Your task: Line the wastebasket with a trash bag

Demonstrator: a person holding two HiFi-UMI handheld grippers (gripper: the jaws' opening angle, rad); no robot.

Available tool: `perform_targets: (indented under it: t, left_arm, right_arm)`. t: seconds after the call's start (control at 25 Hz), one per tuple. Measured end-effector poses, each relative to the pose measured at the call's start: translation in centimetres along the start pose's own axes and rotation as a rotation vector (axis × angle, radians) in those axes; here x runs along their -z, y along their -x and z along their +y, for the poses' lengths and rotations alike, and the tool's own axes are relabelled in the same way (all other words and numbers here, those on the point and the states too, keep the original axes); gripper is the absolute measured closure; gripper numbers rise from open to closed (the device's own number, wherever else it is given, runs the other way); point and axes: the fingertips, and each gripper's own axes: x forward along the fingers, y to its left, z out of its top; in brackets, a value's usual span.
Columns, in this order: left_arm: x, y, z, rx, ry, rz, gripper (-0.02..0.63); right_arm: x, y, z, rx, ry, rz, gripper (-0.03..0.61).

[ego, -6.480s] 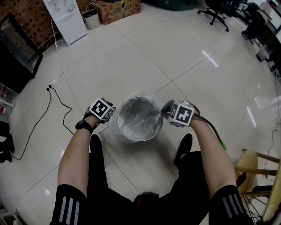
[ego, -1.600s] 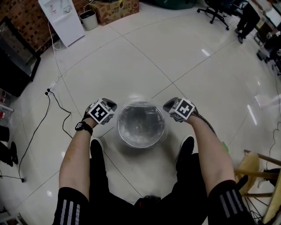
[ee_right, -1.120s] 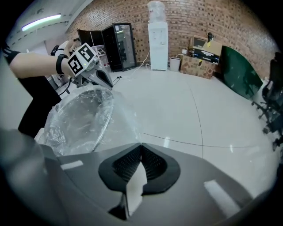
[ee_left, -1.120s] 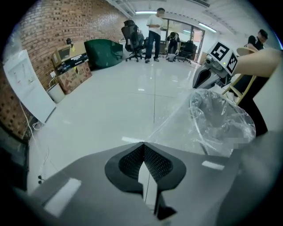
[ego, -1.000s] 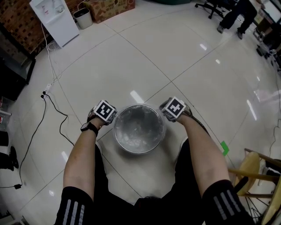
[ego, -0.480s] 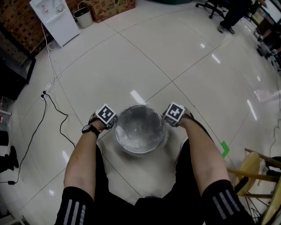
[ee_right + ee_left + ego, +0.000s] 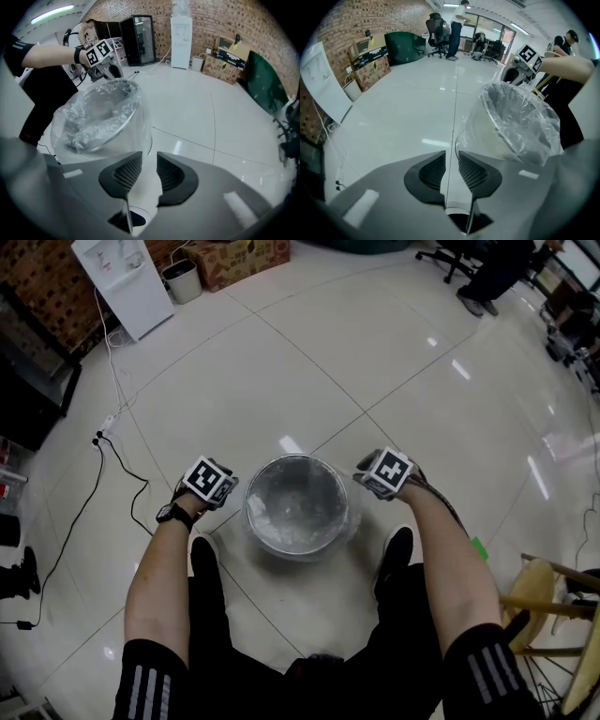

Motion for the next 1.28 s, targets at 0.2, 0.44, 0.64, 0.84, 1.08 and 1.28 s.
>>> perform_targets:
  t: [0.2, 0.44, 0.64, 0.84, 1.08, 1.28]
  left_arm:
    - [-1.3, 4.6, -3.5, 0.024, -0.11, -0.064, 0.517]
    - [0.8, 7.9, -10.5, 0.13, -0.307, -0.028, 0.46]
    - [4.9, 7.5, -13.4, 0.16, -0.336, 0.044, 0.371]
    - [5.6, 5.8, -13.9, 0.128, -0.289, 0.016, 0.339]
    - [5.0, 3.4, -13.6, 0.126, -0.237, 0.007, 0.334]
    - [4.8, 1.3, -13.9, 0.105, -0.284, -0.023, 0.301]
  right_arm:
    - [-2.6, 3.8, 2.2, 0.032, 0.095, -0.08, 0.465]
    - [-2.2, 6.9, 7.9, -0.013, 0.269, -0.074, 0.437]
    - [0.1, 6.0, 11.6, -0.131, 0.273, -0.059, 0.282]
    - [2.5, 3.1, 11.8, -0.143, 0.19, -0.04, 0.273]
    - [1.6, 1.0, 12.4, -0.175, 0.139, -0.105, 0.272]
    - [2.0, -0.6, 13.2, -0.203, 0.125, -0.111, 0.268]
